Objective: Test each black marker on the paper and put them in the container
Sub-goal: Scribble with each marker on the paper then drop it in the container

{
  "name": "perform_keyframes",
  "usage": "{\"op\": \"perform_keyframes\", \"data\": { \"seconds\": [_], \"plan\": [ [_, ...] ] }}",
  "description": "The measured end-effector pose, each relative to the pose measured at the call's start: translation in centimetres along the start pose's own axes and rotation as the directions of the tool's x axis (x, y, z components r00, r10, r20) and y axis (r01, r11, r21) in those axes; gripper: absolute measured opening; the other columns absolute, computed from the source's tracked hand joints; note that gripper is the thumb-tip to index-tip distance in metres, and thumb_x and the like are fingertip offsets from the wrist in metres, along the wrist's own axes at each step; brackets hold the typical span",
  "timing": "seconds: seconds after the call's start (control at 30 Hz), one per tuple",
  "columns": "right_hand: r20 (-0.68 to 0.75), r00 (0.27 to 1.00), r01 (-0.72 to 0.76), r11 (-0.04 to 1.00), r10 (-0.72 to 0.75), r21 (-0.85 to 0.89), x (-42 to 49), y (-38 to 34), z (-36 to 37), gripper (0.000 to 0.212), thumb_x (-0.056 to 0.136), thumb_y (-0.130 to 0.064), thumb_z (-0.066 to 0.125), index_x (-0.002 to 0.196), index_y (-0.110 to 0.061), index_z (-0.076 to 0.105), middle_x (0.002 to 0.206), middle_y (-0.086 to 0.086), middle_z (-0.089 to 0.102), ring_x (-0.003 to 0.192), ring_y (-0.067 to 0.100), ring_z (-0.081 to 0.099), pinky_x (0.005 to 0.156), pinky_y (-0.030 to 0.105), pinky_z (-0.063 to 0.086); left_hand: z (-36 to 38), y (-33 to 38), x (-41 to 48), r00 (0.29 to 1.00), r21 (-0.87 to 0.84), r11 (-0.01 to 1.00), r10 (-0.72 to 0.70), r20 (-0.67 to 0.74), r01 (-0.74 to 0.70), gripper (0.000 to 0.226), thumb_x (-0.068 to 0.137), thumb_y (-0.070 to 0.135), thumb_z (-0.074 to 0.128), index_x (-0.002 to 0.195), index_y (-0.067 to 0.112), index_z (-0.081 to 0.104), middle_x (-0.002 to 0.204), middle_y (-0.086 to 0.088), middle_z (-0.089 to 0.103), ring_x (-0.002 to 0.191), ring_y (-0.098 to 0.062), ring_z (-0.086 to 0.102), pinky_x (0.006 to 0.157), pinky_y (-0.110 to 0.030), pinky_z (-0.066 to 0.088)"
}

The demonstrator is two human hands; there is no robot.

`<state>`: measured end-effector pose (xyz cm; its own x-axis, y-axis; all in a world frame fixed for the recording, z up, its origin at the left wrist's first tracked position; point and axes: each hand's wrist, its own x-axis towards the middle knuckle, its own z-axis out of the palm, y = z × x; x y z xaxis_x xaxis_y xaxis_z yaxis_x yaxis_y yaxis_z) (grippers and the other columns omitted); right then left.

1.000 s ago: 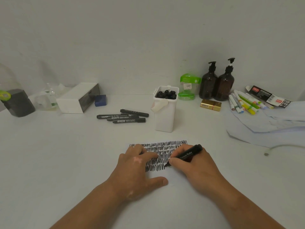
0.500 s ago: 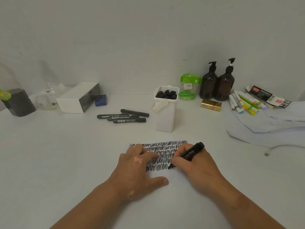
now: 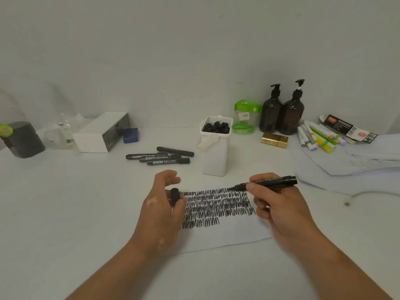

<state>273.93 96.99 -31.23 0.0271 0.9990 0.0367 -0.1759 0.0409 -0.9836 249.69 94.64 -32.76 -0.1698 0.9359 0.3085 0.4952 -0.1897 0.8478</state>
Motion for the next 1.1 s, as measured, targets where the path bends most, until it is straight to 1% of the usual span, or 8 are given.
{"op": "perform_keyframes", "data": {
  "seconds": [0.13,0.23,0.3,0.43,0.6,0.77,0.93,1.1],
  "plan": [
    [0.039,0.998,-0.05,0.989,0.045,0.141,-0.2,-0.6,0.0,0.015,0.078,-0.027,0.068,0.08,-0.016,0.077,0.066,0.013,0.063,0.051,0.015,0.052,0.043,0.027,0.039,-0.5,-0.3,0.3,0.994,-0.134,0.985,-0.105,0.018,0.107,0.031,0.083,0.018,0.081,0.101,0.037,0.064,0.08,0.004,0.077,0.07,-0.019,0.069,0.055,-0.018,0.05],
    [0.032,0.999,-0.022,0.991,0.018,0.13,-0.3,-0.8,0.0,0.012,0.077,-0.025,0.07,0.067,-0.021,0.07,0.062,0.014,0.062,0.047,0.017,0.049,0.043,0.027,0.04,-0.7,-0.4,0.6,0.995,-0.165,0.984,-0.06,0.076,0.072,0.019,0.083,0.024,0.081,0.092,0.039,0.073,0.087,0.006,0.078,0.08,-0.018,0.072,0.074,-0.028,0.056],
    [0.044,0.999,0.009,0.996,-0.013,0.086,-0.4,-0.9,0.1,0.012,0.079,-0.024,0.076,0.069,-0.019,0.071,0.062,0.012,0.062,0.048,0.017,0.049,0.044,0.026,0.041,-0.8,-0.4,0.5,0.989,-0.25,0.966,-0.039,0.144,0.074,0.015,0.081,0.033,0.079,0.096,0.036,0.074,0.09,0.009,0.077,0.079,-0.012,0.07,0.076,-0.027,0.054],
    [0.114,0.993,0.024,0.993,-0.038,0.119,-0.9,-1.1,0.3,0.009,0.076,-0.022,0.081,0.077,-0.016,0.075,0.068,0.015,0.066,0.053,0.017,0.055,0.046,0.026,0.046,-0.6,-0.3,0.3,0.969,-0.363,0.928,0.009,0.247,0.084,0.029,0.076,0.043,0.072,0.101,0.029,0.073,0.084,0.006,0.072,0.07,-0.009,0.061,0.069,-0.025,0.051],
    [0.159,0.986,0.032,0.996,-0.044,0.078,-1.2,-0.9,0.8,0.011,0.078,-0.024,0.075,0.083,-0.014,0.077,0.073,0.018,0.07,0.056,0.019,0.059,0.049,0.027,0.049,-0.6,-0.2,0.1,0.949,-0.397,0.916,0.067,0.307,0.063,0.016,0.082,0.027,0.072,0.098,0.029,0.073,0.084,0.008,0.072,0.071,-0.008,0.063,0.065,-0.019,0.051],
    [0.233,0.972,0.048,0.999,-0.042,-0.019,-1.8,-0.6,1.7,0.025,0.07,-0.033,0.081,0.088,-0.016,0.078,0.076,0.018,0.075,0.059,0.02,0.063,0.052,0.027,0.05,-0.3,-0.1,-0.2,0.928,-0.408,0.911,0.111,0.357,0.048,0.022,0.078,0.037,0.072,0.098,0.028,0.072,0.081,0.007,0.069,0.07,-0.01,0.061,0.065,-0.023,0.051],
    [0.287,0.957,0.085,0.988,-0.045,-0.127,-2.1,-0.9,1.9,0.011,0.078,-0.022,0.076,0.089,-0.021,0.078,0.078,0.014,0.077,0.06,0.018,0.064,0.054,0.026,0.052,0.0,-0.4,-0.1,0.922,-0.503,0.853,0.077,0.379,0.135,0.026,0.081,0.039,0.069,0.098,0.019,0.066,0.076,-0.007,0.058,0.07,-0.024,0.05,0.069,-0.042,0.04],
    [0.289,0.953,0.163,0.961,-0.095,-0.224,-2.7,-0.6,3.0,0.005,0.08,-0.027,0.072,0.083,-0.024,0.071,0.064,0.004,0.069,0.05,0.017,0.047,0.047,0.028,0.04,1.0,0.1,-0.5,0.926,-0.578,0.785,0.018,0.378,0.221,0.032,0.082,0.047,0.063,0.085,0.016,0.055,0.063,-0.004,0.048,0.057,-0.022,0.041,0.056,-0.029,0.036]
  ]
}}
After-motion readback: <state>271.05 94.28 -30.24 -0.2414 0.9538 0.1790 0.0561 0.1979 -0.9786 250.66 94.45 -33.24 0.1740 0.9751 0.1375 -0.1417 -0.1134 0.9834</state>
